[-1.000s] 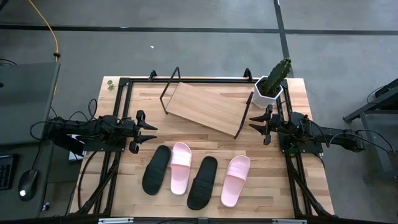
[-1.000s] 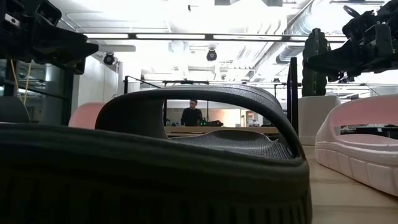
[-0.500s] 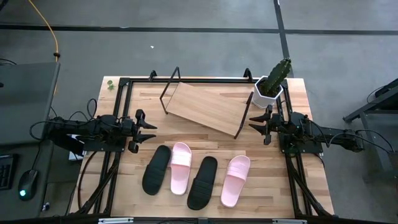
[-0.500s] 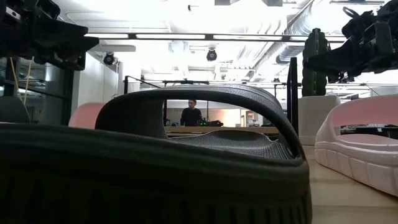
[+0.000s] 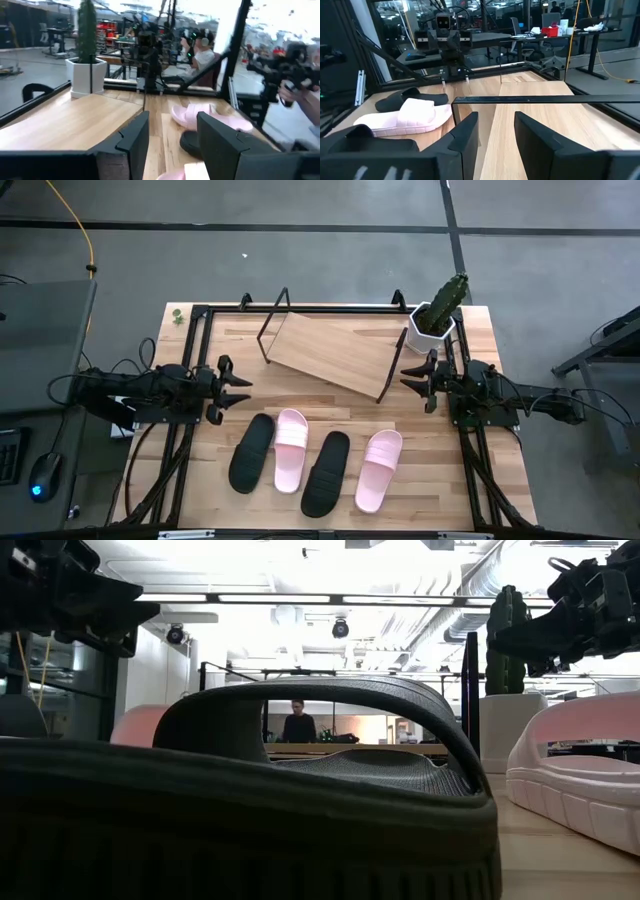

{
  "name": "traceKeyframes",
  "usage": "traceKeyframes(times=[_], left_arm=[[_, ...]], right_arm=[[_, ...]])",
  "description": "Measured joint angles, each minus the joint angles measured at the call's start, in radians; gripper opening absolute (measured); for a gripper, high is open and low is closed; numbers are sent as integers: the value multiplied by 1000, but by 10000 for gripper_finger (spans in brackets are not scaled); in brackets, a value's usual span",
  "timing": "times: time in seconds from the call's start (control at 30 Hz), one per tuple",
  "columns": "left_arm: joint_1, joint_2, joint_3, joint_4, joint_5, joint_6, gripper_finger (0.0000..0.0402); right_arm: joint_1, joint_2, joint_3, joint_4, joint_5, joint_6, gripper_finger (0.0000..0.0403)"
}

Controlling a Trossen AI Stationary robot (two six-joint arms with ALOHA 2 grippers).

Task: Pick and place slides into the shelf
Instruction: Put the right pink slide on the shelf

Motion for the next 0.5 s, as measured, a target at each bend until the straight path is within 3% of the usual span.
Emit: traceKeyframes(times=[0.5], left_arm=[[0, 17, 241, -143, -119, -4, 150]], right_arm=[[0, 15, 217, -66, -47, -150, 117]])
